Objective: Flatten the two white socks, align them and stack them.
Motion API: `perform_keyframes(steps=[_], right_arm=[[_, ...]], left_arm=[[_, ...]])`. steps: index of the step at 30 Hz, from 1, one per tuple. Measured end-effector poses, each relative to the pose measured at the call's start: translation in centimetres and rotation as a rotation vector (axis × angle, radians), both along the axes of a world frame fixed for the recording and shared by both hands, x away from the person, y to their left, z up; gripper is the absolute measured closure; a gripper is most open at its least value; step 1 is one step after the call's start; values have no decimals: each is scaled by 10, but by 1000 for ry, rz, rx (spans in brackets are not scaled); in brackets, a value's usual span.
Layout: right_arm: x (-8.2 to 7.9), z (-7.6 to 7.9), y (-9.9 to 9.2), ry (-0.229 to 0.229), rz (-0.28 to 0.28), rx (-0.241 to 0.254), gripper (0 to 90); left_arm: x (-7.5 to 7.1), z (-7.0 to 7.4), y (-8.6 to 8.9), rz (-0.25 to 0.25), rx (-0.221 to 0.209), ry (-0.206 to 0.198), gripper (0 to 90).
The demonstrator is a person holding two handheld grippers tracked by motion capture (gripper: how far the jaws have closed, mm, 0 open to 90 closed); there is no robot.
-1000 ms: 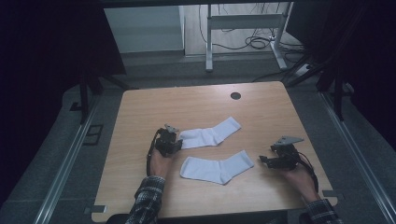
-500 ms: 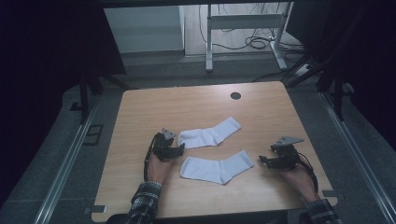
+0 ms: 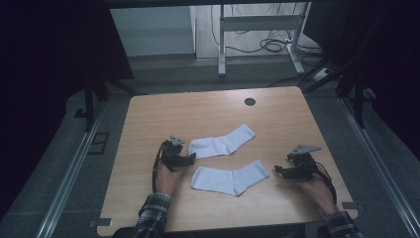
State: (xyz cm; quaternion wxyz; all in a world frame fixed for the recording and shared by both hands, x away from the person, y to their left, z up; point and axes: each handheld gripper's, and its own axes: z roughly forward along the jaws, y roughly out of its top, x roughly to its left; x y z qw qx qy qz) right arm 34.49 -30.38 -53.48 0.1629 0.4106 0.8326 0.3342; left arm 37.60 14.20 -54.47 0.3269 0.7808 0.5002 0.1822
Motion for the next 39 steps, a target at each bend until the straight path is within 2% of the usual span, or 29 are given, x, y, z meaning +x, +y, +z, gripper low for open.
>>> perform_keyframes(steps=[10, 11, 17, 20, 24, 34, 38, 39], right_arm=[[2, 9, 0, 3, 13, 32, 337], [2, 11, 0, 6, 11, 32, 369], [7, 18, 4, 26, 3, 62, 393], [16, 23, 6, 59, -4, 89, 388], [24, 27, 9, 55, -7, 95, 381], [57, 40, 27, 17, -13, 85, 396], [75, 41, 41, 1, -5, 52, 419], [75, 41, 41, 1, -5, 52, 419]], left_arm=[[0, 0, 0, -1, 2, 0, 198], [0, 0, 0, -1, 1, -1, 199], [0, 0, 0, -1, 2, -1, 198], [0, 0, 0, -1, 2, 0, 199], [0, 0, 0, -1, 2, -1, 199], [0, 0, 0, -3, 4, 0, 203], [0, 0, 0, -3, 4, 0, 203], [0, 0, 0, -3, 4, 0, 203]])
